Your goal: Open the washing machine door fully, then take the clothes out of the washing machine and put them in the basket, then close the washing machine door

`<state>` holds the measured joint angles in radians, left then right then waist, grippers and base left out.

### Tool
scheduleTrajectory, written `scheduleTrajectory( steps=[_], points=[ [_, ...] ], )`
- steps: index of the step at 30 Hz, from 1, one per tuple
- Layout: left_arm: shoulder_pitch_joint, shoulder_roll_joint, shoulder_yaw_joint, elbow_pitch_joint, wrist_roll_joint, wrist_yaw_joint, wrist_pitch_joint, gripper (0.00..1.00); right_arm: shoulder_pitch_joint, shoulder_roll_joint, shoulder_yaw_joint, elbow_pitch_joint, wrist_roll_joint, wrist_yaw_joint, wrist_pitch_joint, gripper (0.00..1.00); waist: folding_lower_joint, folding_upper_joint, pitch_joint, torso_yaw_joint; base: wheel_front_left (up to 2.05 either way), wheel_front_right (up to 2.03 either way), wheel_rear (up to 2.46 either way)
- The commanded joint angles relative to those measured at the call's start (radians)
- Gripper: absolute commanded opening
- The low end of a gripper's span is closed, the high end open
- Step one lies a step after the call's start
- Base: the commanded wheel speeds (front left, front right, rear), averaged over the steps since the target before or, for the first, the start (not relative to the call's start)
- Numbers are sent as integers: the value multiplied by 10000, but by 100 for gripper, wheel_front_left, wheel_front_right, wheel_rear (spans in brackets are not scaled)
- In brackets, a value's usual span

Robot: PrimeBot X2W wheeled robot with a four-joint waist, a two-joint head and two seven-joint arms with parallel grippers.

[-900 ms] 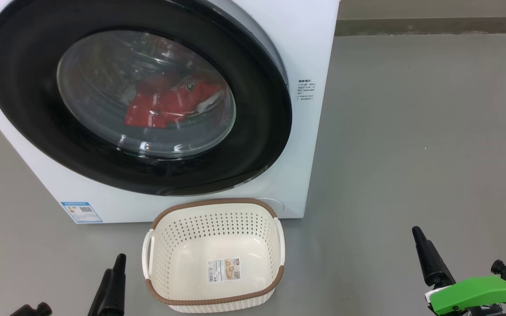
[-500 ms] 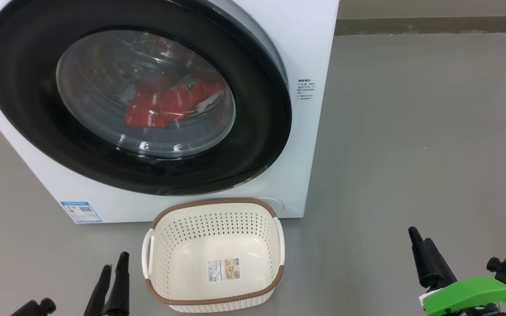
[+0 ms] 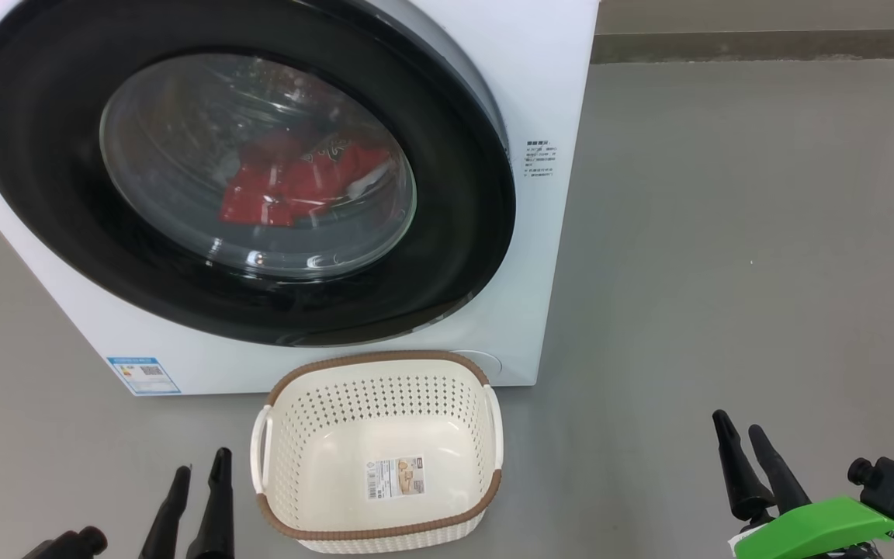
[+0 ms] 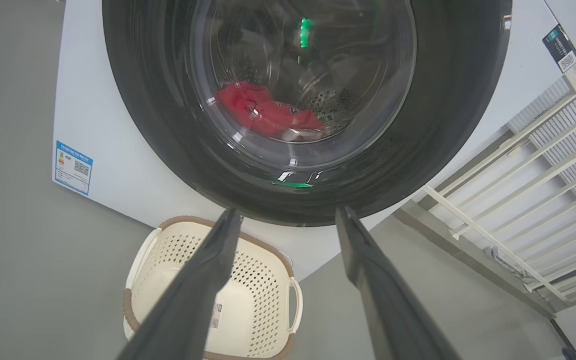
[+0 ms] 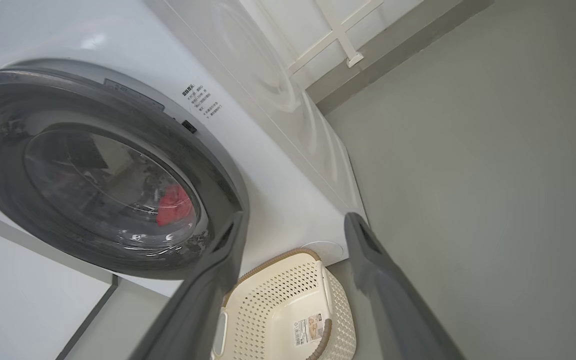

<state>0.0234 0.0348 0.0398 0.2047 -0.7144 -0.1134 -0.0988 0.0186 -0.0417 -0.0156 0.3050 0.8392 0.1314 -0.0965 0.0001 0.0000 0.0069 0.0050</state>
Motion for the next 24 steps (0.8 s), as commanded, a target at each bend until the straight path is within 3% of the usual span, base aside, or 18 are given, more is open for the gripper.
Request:
scheduleTrajectory(
  steps=[1,24],
  points=[
    [-44,130,183,-331,350,58,-117,100,-166,-182,186,-297,-341,-4,-137,100,-1,0,0,-3,0,0,0],
    [141,160,231,-590,2985,-64,-762,100,-35,-229,469,-368,-2637,-6,-783,100,-1,0,29,-63,0,0,0]
  ],
)
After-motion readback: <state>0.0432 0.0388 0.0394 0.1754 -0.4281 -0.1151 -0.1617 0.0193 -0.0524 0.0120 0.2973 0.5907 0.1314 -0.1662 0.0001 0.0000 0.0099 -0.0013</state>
